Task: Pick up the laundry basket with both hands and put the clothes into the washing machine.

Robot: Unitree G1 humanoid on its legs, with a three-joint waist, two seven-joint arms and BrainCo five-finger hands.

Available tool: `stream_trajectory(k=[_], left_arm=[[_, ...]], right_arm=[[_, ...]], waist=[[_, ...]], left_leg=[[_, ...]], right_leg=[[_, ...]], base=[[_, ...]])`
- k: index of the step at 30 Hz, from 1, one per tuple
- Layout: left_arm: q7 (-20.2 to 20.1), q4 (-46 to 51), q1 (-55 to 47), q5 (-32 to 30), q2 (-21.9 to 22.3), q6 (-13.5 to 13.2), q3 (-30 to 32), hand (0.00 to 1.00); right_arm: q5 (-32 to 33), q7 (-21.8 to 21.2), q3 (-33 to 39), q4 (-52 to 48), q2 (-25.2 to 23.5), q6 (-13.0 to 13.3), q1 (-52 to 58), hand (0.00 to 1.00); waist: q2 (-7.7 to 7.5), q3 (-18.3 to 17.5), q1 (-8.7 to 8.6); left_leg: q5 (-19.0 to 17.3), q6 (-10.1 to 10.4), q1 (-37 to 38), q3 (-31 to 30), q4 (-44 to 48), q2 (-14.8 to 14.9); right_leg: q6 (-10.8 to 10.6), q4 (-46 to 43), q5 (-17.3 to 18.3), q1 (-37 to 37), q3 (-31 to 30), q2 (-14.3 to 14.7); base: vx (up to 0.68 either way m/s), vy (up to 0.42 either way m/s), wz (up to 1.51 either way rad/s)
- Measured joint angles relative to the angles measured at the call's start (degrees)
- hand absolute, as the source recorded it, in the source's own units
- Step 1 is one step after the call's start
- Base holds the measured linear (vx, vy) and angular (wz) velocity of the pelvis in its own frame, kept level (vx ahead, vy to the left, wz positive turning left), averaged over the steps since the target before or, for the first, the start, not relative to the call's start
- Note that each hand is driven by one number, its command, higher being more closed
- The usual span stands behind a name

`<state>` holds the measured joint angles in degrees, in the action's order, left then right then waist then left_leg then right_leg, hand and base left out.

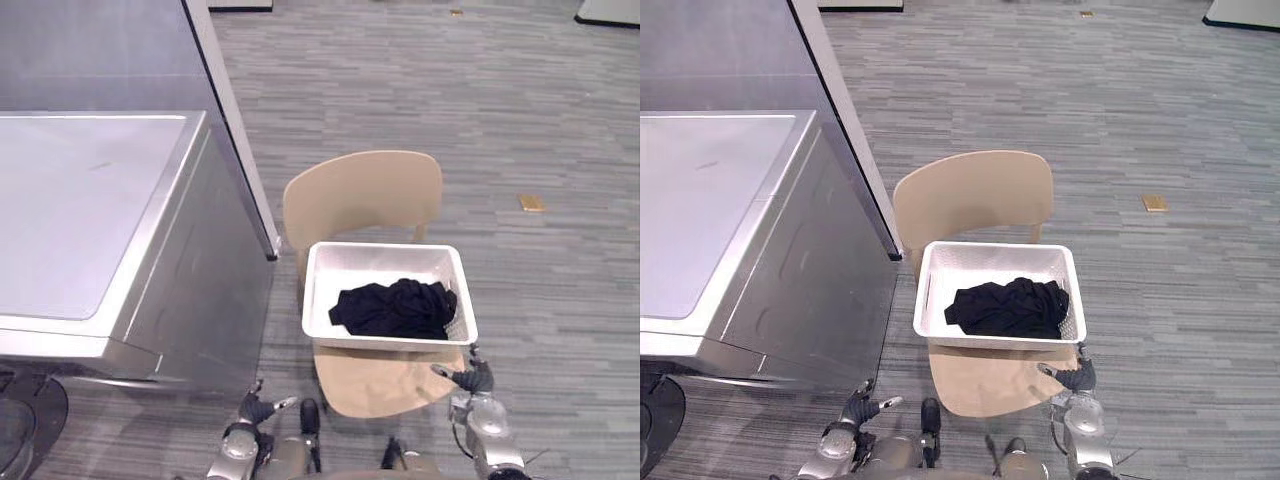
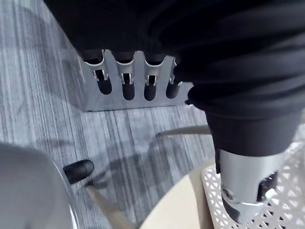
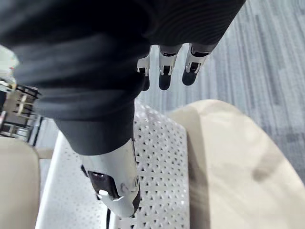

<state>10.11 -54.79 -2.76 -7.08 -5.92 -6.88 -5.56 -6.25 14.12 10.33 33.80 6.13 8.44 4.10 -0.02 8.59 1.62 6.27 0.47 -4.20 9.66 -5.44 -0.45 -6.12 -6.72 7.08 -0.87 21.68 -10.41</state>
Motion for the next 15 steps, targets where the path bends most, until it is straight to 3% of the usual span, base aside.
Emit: stream_trajectory(k=[6,12,15], left_arm=[[-0.2,-1.3,-1.1,-0.2,-0.7,-0.1,1.7,0.0],[-1.1,-1.6,-1.4,-0.3,-1.3,-0.2,3.6,0.0],[-1.4,-1.6,-1.6,-0.3,-2.0,-0.4,3.7,0.0]], right_arm=[[-7.9,-0.6,-1.5,-13.2,1.3,0.1,2.0,0.0],[-9.1,-3.3,-5.6,-14.1,5.1,0.1,0.1,0.0],[-9.2,-4.4,-11.0,-8.0,9.1,0.1,-7.9,0.0]], waist=[[-0.84,-1.6,-0.85],[-0.9,-2.0,-0.8],[-0.54,-1.7,-0.57]], left_leg=[[-0.2,-0.2,0.7,3.0,-0.4,0.2],[-0.1,-0.8,0.5,3.5,-0.4,0.3],[-0.1,-0.8,-0.1,3.6,-0.4,0.4]], right_leg=[[-0.4,1.6,-0.8,0.1,-3.3,0.4],[-0.9,3.0,-2.2,0.2,-4.5,0.9],[-0.8,3.2,-2.3,0.7,-4.5,1.2]], base=[[0.01,0.02,-0.22],[0.08,-0.004,-0.12],[0.08,-0.018,0.0]])
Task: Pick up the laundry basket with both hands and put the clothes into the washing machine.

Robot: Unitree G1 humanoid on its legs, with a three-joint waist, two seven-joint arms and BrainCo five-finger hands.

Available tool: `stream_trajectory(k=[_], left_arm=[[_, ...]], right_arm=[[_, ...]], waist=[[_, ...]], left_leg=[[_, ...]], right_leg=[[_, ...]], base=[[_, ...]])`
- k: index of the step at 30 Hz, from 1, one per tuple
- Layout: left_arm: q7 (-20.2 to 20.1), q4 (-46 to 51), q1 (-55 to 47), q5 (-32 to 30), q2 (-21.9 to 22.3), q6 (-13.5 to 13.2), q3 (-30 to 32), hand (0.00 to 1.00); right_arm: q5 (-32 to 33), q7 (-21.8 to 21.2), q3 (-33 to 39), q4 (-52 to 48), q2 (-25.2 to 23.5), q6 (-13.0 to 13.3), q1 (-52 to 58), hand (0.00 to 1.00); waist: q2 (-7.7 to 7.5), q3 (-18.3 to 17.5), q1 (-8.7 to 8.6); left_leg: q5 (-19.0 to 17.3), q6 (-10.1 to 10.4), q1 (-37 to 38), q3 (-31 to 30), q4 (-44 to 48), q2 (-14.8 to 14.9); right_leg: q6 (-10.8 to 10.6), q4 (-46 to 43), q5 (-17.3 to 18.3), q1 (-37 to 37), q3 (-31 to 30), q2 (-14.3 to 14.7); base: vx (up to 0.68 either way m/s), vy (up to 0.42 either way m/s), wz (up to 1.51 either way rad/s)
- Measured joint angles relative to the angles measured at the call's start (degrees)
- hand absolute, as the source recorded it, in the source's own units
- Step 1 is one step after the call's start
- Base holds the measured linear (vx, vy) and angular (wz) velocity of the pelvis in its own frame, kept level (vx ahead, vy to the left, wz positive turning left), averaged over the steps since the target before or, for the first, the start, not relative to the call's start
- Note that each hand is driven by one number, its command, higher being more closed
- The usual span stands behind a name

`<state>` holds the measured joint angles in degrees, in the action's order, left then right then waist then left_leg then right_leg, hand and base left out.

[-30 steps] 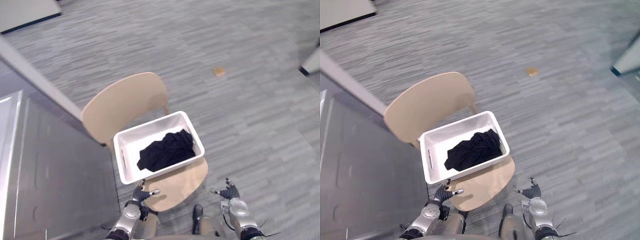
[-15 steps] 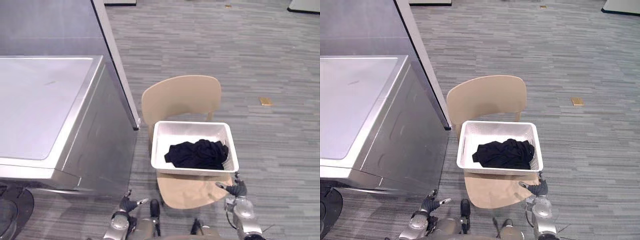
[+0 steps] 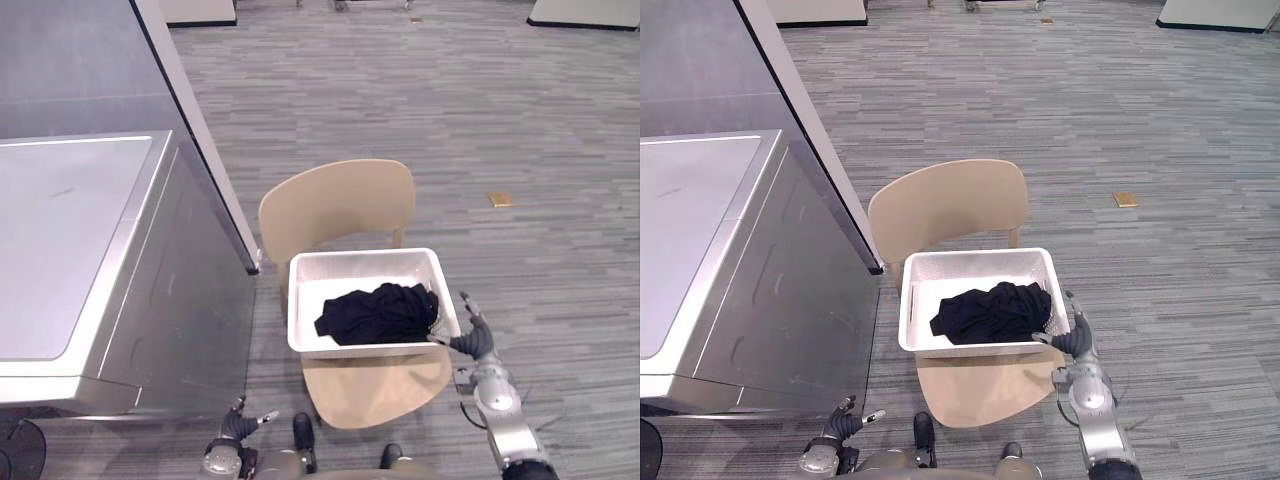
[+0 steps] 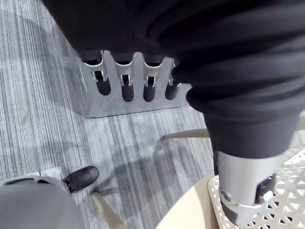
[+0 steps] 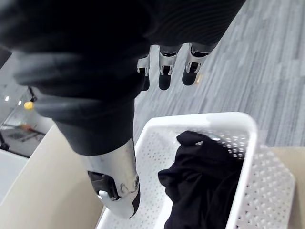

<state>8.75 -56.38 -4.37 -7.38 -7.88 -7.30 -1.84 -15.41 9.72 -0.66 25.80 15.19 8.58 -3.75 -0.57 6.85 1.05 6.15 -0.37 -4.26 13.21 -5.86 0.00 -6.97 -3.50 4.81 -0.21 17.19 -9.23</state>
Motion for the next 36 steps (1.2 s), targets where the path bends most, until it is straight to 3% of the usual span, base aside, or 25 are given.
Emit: stream_trajectory(k=[3,5,9,11,15,20,21,26,36], left_arm=[[0.0,0.1,0.7,0.1,0.1,-0.6,0.0,0.0],[0.0,0.3,2.0,0.2,0.1,-0.8,0.0,0.0],[0.1,0.6,3.1,0.7,-0.3,-0.9,0.2,0.0],[0.1,2.1,4.0,1.1,-0.3,-1.5,0.2,0.0],[0.2,3.2,5.9,2.8,0.4,-2.5,0.0,0.0],[0.1,3.8,8.0,3.3,0.4,-2.7,-0.5,0.0],[0.1,3.6,8.2,3.3,0.4,-2.7,-0.5,0.0],[0.0,2.9,11.8,4.6,0.5,-3.0,-2.5,0.0],[0.2,3.1,14.2,5.8,3.0,-3.0,-2.6,0.0]], right_arm=[[0.0,0.0,-3.8,7.6,2.7,0.1,-10.7,0.0],[0.0,-0.2,-6.1,15.2,5.1,0.0,-19.1,0.0],[-1.5,-0.2,-7.1,25.9,5.8,-0.3,-30.0,0.0],[-3.0,0.1,-7.2,32.5,7.3,-0.6,-36.9,0.0],[-5.7,0.2,-7.5,39.6,11.8,-3.0,-42.5,0.0],[-10.0,0.5,-8.4,44.5,15.4,-5.0,-44.7,0.0],[-10.3,0.6,-8.5,44.7,15.7,-5.0,-45.4,1.0],[-11.2,0.1,-8.5,44.9,18.0,-6.7,-49.6,1.0],[-6.5,-0.2,-12.9,41.2,16.1,-7.1,-50.7,1.0]], waist=[[1.37,2.3,1.12],[2.47,5.7,2.8],[2.78,10.9,3.66],[3.11,14.1,5.35],[5.52,18.4,6.31],[7.19,19.8,7.42],[7.28,19.8,7.5],[7.83,20.1,7.5],[7.86,20.1,7.41]], left_leg=[[0.7,-0.5,-2.0,-0.5,0.3,0.0],[1.6,-0.5,-4.0,-1.6,0.4,0.2],[2.6,-0.1,-6.5,-3.4,0.4,1.0],[3.6,0.2,-8.9,-3.9,0.4,0.9],[4.3,-0.1,-11.9,-6.4,0.5,0.8],[4.3,-0.1,-16.9,-8.7,2.8,0.5],[4.4,-0.1,-17.4,-8.7,2.8,0.5],[6.2,0.6,-19.3,-10.1,1.0,-0.1],[7.3,0.5,-19.3,-9.7,0.6,0.5]], right_leg=[[0.4,0.0,-0.6,1.8,0.3,0.4],[0.7,0.0,-0.9,3.1,1.6,0.7],[1.5,-0.4,-1.4,4.7,3.4,1.2],[1.6,-0.7,-1.7,6.9,3.7,1.2],[1.7,-2.7,-1.9,9.6,5.7,0.7],[2.5,-5.5,-1.1,13.8,6.3,-0.1],[2.4,-5.8,-1.0,14.4,6.3,-0.2],[2.4,-9.5,2.1,18.2,6.0,-1.2],[2.3,-11.2,2.4,19.7,4.5,-0.9]], base=[[0.03,-0.003,0.08],[0.0,-0.016,0.25],[0.0,-0.032,0.29],[-0.02,-0.004,0.08],[0.01,0.033,0.31],[0.02,0.041,0.19],[0.0,0.029,0.07],[-0.01,0.009,0.11],[0.03,-0.024,-0.05]])
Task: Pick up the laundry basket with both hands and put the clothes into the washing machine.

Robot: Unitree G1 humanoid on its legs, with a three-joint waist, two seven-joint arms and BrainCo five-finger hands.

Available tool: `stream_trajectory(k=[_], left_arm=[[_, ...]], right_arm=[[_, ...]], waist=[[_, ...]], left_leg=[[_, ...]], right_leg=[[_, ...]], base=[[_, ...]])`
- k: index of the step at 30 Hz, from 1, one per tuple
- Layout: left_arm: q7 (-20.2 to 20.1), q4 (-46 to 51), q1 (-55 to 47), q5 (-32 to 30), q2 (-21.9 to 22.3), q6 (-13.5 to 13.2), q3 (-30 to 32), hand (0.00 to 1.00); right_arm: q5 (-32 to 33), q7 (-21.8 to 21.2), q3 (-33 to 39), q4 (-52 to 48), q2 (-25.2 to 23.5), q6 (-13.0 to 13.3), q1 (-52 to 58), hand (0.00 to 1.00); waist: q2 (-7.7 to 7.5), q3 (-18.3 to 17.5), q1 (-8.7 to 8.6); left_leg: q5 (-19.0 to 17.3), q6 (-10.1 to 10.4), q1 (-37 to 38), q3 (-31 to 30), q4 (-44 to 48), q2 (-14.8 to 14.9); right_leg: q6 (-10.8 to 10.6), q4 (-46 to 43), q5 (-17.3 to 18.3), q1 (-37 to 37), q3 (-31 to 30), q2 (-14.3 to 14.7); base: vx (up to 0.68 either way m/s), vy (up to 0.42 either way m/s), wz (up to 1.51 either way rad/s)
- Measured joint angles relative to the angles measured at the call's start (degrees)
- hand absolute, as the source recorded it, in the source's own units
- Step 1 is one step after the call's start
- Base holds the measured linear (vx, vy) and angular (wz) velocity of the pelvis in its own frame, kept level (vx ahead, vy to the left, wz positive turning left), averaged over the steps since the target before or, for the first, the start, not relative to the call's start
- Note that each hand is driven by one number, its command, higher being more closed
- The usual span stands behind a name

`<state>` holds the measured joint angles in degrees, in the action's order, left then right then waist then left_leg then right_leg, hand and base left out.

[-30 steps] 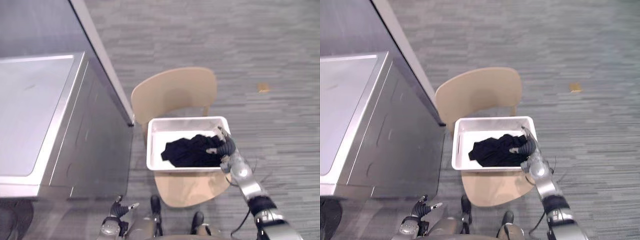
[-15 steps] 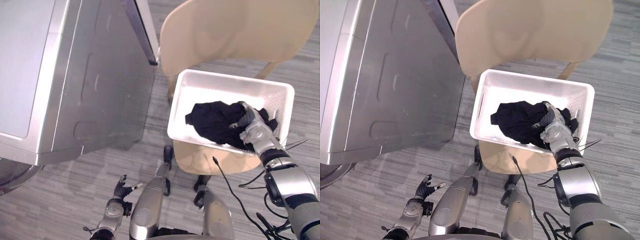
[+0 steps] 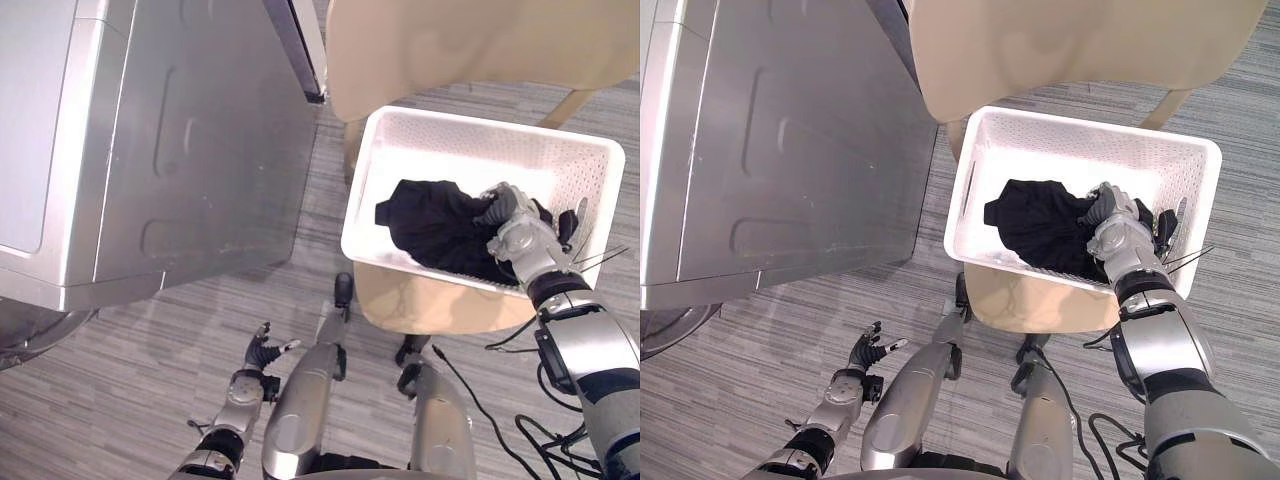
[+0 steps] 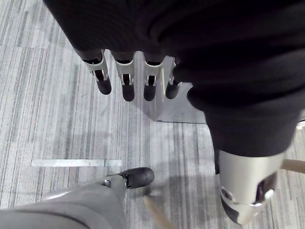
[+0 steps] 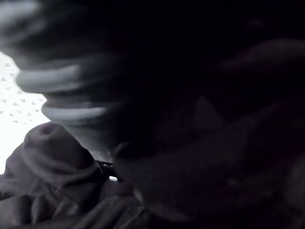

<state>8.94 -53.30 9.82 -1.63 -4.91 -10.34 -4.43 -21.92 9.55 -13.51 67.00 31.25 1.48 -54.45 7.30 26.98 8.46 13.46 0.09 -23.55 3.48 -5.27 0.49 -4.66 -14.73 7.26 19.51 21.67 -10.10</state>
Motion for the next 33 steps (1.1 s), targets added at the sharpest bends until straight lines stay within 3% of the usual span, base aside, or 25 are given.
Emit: stream_trajectory(k=[4,7,12,17,23,25,29,30,33], left_arm=[[0.0,0.8,0.0,0.0,0.2,0.1,0.2,0.0],[0.0,1.0,0.0,0.0,0.1,0.0,0.6,0.0],[-0.1,0.9,-0.8,-0.2,0.2,0.6,2.6,0.0],[-0.1,0.9,-5.7,-0.7,0.1,1.2,4.8,0.0],[0.2,1.2,-10.7,-0.6,-0.1,1.3,5.2,0.0],[0.3,1.7,-12.1,-0.6,-0.2,1.3,5.1,0.0],[1.4,5.0,-11.9,-0.2,-1.3,1.3,4.2,0.0],[1.7,8.0,-11.2,0.0,-1.7,1.0,4.2,0.0],[2.7,14.8,-10.8,0.5,-2.3,0.1,4.4,0.0]], right_arm=[[8.0,0.3,1.5,-11.0,-1.3,0.5,2.4,1.0],[16.9,0.5,4.6,-22.5,-4.7,3.5,5.8,1.0],[27.9,1.4,8.9,-32.3,-12.0,6.1,13.7,1.0],[36.6,0.5,9.2,-42.9,-22.1,7.4,27.3,1.0],[44.6,-2.2,7.9,-54.3,-28.1,11.6,33.0,1.0],[45.2,-2.3,7.9,-57.3,-28.6,12.3,33.9,1.0],[45.3,-2.0,8.6,-62.8,-28.7,14.6,34.6,1.0],[45.3,-1.7,8.8,-64.6,-28.5,15.5,34.9,1.0],[44.7,-0.9,9.0,-67.0,-28.4,16.4,34.1,1.0]], waist=[[-0.03,0.0,-0.29],[-0.19,-0.1,-1.5],[-1.94,-1.5,-3.08],[-5.61,-8.4,-3.51],[-6.42,-13.9,-3.27],[-6.48,-14.6,-3.06],[-7.86,-15.2,-3.45],[-7.83,-15.2,-4.63],[-8.46,-15.5,-4.33]], left_leg=[[0.0,0.0,2.8,0.8,0.0,0.3],[0.0,0.1,4.8,1.1,-0.1,0.7],[-0.7,1.0,5.9,1.3,-0.1,1.6],[-1.9,2.6,10.2,1.5,-0.1,1.3],[-2.4,3.0,14.3,2.0,-0.4,1.6],[-3.3,2.0,14.9,2.2,-0.6,1.7],[-3.4,1.6,14.4,-1.4,-0.6,-0.2],[-2.9,0.9,14.3,-3.8,-0.4,-0.8],[-0.6,0.4,11.6,-7.6,1.9,-1.8]], right_leg=[[0.2,0.4,-0.2,-2.4,-1.2,0.2],[0.4,1.5,-0.5,-4.5,-1.8,0.7],[0.2,2.7,-1.3,-5.8,-1.8,1.6],[-0.4,5.2,-1.7,-11.1,-1.8,1.6],[-0.5,7.0,-1.7,-15.7,-2.1,2.1],[-0.5,6.3,-1.2,-16.0,-2.3,2.2],[-0.6,-7.1,4.1,-12.0,-6.3,-0.3],[0.5,-14.8,6.7,-11.2,-8.9,-0.9],[-1.0,-21.3,9.1,-12.5,-12.7,-0.6]], base=[[0.05,-0.04,-0.13],[0.0,-0.047,-0.15],[0.0,-0.021,-0.05],[0.05,-0.01,0.0],[-0.03,-0.001,-0.02],[-0.08,0.018,-0.04],[-0.05,0.003,0.53],[0.03,-0.091,1.57],[0.01,-0.161,1.41]])
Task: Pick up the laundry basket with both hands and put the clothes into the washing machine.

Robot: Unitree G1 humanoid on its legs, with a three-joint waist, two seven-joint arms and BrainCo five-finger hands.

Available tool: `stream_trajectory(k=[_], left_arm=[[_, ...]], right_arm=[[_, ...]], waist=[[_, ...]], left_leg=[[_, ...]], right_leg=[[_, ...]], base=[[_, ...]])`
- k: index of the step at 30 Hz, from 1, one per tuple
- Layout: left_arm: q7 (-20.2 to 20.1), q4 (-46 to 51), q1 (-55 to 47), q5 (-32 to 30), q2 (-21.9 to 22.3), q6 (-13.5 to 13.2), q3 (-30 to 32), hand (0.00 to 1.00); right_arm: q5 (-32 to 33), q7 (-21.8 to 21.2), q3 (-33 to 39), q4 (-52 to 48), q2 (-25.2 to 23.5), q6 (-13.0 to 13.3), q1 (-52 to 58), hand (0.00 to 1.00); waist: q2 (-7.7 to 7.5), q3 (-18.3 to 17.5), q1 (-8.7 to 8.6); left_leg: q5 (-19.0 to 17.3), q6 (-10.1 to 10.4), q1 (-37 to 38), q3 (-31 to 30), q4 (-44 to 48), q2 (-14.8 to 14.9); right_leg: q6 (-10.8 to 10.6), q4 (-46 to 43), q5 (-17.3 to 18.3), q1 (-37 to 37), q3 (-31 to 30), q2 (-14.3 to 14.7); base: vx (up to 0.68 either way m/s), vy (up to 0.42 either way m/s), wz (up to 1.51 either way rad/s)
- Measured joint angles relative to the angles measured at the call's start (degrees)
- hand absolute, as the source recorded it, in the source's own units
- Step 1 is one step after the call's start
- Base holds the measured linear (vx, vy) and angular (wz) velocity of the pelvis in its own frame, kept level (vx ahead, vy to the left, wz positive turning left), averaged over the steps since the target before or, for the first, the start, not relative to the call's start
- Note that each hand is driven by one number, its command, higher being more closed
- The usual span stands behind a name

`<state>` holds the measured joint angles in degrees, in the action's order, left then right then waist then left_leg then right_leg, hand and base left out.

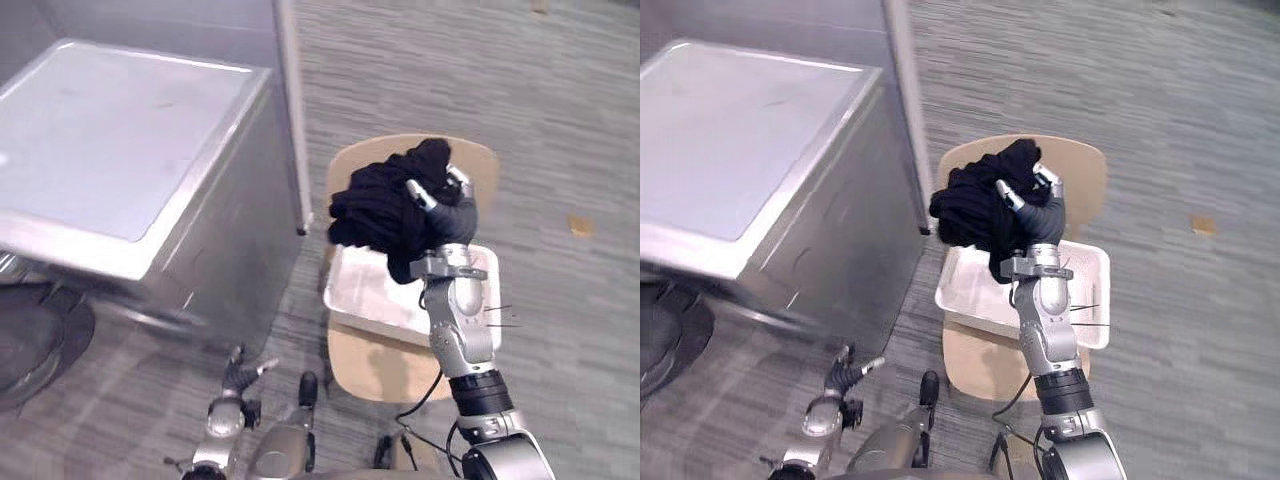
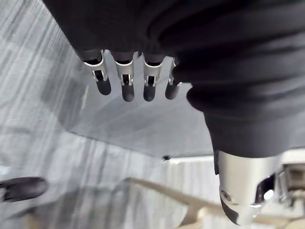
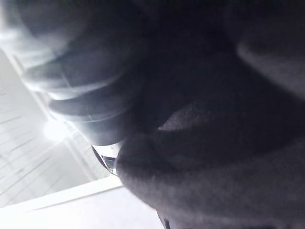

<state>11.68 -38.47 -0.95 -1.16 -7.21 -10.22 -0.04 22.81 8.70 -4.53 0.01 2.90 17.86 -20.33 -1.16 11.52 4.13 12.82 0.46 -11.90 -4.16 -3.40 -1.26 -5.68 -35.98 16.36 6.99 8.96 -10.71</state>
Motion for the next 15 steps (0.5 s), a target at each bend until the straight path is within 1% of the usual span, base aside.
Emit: stream_trajectory(k=[1,2,3,4,5,6,7,8,9,10,11,13,14,15], left_arm=[[0.9,3.2,-0.2,1.2,0.2,-0.3,0.5,0.0],[1.3,6.5,-1.7,3.0,0.3,-0.4,0.6,0.0],[1.3,6.8,-1.9,3.1,0.3,-0.5,0.6,0.0],[1.8,10.6,-3.9,4.3,1.2,-1.0,0.6,0.0],[2.2,13.0,-5.2,5.2,2.4,-1.4,0.7,0.0],[2.2,14.6,-5.9,5.6,3.2,-1.4,0.7,0.0],[2.1,19.4,-8.8,6.1,4.8,-1.6,0.1,0.0],[1.8,22.0,-10.7,6.3,5.3,-2.1,-0.5,0.0],[1.6,23.0,-11.4,6.4,5.5,-2.3,-1.2,0.0],[0.9,23.7,-10.7,6.3,5.5,-2.7,-3.5,0.0],[0.8,25.2,-10.7,6.2,5.6,-2.8,-4.3,0.0],[0.7,27.6,-10.7,6.2,5.6,-3.4,-4.7,0.0],[0.7,30.5,-10.8,6.0,5.3,-4.4,-4.7,0.0],[0.7,31.6,-10.7,5.9,5.2,-4.9,-4.8,0.0]], right_arm=[[-0.2,0.1,-0.7,0.1,-0.1,0.3,-1.7,1.0],[-0.3,0.1,-1.9,0.1,0.0,0.4,-3.1,1.0],[-0.3,0.1,-2.0,0.1,0.0,0.5,-3.3,1.0],[-0.3,0.1,-3.0,0.7,-0.1,1.0,-5.9,1.0],[-0.3,0.1,-3.4,1.5,0.5,1.4,-8.0,1.0],[-0.3,0.1,-3.4,2.0,1.0,1.7,-8.3,1.0],[-0.4,0.2,-4.1,4.5,1.6,1.6,-8.4,1.0],[-0.7,0.1,-5.0,5.6,2.4,1.0,-7.9,1.0],[-1.0,0.0,-5.5,5.6,3.3,0.6,-7.4,1.0],[-1.6,-0.2,-6.2,6.2,5.3,0.6,-6.6,1.0],[-2.2,-0.7,-7.2,7.9,5.6,0.4,-6.7,1.0],[-3.5,-1.4,-8.0,8.9,5.7,-0.6,-6.1,1.0],[-4.5,-1.6,-9.7,8.9,6.1,-0.7,-5.2,1.0],[-4.9,-1.8,-10.4,8.9,6.4,-0.7,-4.8,1.0]], waist=[[0.12,0.0,0.68],[0.3,0.0,3.19],[0.3,0.0,3.39],[0.43,0.0,4.73],[2.61,0.2,4.41],[3.59,0.2,4.54],[4.83,0.1,4.72],[5.9,0.3,4.54],[6.26,0.3,4.52],[6.78,0.8,4.53],[6.25,0.9,4.13],[5.72,1.2,3.72],[5.69,1.2,2.68],[5.66,1.2,2.61]], left_leg=[[0.2,0.3,-2.3,-1.7,2.6,-0.1],[0.6,0.8,-3.5,-2.0,3.5,1.0],[0.6,0.8,-3.7,-2.0,3.5,1.1],[1.6,1.6,-5.8,-2.5,3.6,2.1],[3.1,2.5,-7.5,-4.3,3.1,3.5],[3.2,3.0,-7.9,-5.4,2.5,4.2],[3.7,3.5,-7.7,-5.5,0.9,6.1],[3.0,3.4,-6.8,-4.0,-1.0,7.3],[1.7,3.4,-6.4,-2.8,-2.0,7.4],[-7.0,4.9,-6.6,1.0,-1.3,7.3],[-8.9,3.8,-7.9,5.2,2.1,7.1],[-8.9,3.6,-8.8,10.2,10.6,6.8],[-9.9,2.5,-7.8,12.3,17.4,6.5],[-10.3,2.3,-7.0,12.3,19.6,6.8]], right_leg=[[-0.3,1.6,1.2,-0.9,0.3,1.1],[0.0,6.9,2.7,-2.6,0.6,3.1],[0.0,7.5,2.8,-2.9,0.6,3.3],[1.1,13.5,4.3,-4.2,1.5,5.2],[2.0,16.5,3.4,-4.5,2.3,7.4],[2.5,17.7,2.8,-4.7,2.9,8.9],[3.5,19.3,1.6,-5.4,3.9,11.1],[4.2,20.1,1.1,-6.0,5.4,12.1],[4.8,20.3,0.7,-6.3,6.3,12.3],[5.7,21.0,-0.2,-7.0,8.5,11.4],[6.3,21.2,-0.6,-6.6,9.7,9.3],[6.7,21.2,-1.2,-6.7,10.7,7.2],[6.6,21.3,-1.7,-6.5,11.7,5.8],[6.7,21.3,-1.9,-6.3,11.8,5.7]], base=[[-0.13,-0.265,0.72],[-0.14,-0.261,0.48],[-0.13,-0.221,-0.05],[-0.14,-0.208,0.09],[-0.16,-0.188,0.23],[-0.18,-0.152,0.46],[-0.19,-0.132,0.51],[-0.18,-0.138,0.53],[-0.17,-0.134,0.83],[-0.18,-0.074,0.87],[-0.17,-0.046,0.83],[-0.1,-0.032,0.48],[-0.08,-0.054,0.4],[-0.11,0.0,0.25]])
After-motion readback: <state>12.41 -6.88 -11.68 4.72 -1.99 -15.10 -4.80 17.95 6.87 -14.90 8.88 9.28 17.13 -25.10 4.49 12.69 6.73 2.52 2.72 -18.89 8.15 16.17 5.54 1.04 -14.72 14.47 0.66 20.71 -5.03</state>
